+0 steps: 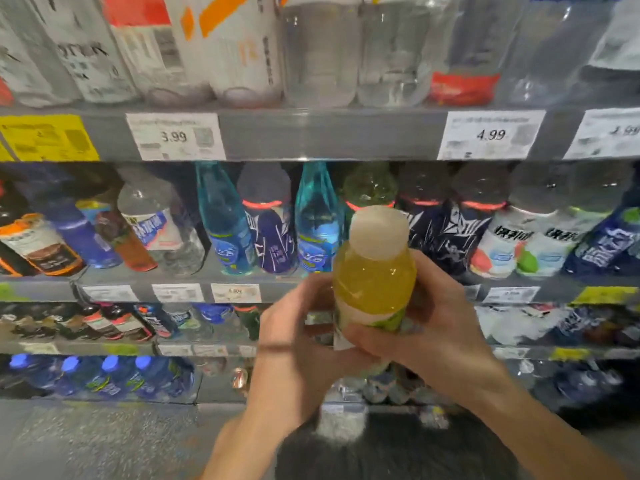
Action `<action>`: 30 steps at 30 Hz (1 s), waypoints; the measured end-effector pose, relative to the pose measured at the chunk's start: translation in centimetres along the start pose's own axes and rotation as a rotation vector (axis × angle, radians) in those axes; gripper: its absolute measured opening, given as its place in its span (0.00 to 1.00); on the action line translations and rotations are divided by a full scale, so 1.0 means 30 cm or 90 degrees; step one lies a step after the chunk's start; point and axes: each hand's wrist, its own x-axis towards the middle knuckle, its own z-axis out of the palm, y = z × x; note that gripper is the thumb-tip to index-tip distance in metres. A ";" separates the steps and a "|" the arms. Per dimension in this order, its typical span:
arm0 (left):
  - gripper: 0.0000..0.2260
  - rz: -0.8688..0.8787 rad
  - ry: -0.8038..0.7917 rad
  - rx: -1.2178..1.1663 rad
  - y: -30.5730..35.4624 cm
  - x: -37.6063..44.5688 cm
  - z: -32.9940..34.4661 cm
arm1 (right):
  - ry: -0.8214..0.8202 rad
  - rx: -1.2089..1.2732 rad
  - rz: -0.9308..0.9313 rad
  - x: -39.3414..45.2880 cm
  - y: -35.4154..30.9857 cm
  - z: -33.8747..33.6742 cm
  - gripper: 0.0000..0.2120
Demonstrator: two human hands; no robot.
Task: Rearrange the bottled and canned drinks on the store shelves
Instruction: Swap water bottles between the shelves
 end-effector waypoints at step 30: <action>0.42 0.165 0.236 0.496 -0.050 0.436 0.186 | 0.108 -0.021 -0.204 0.127 0.358 -0.252 0.26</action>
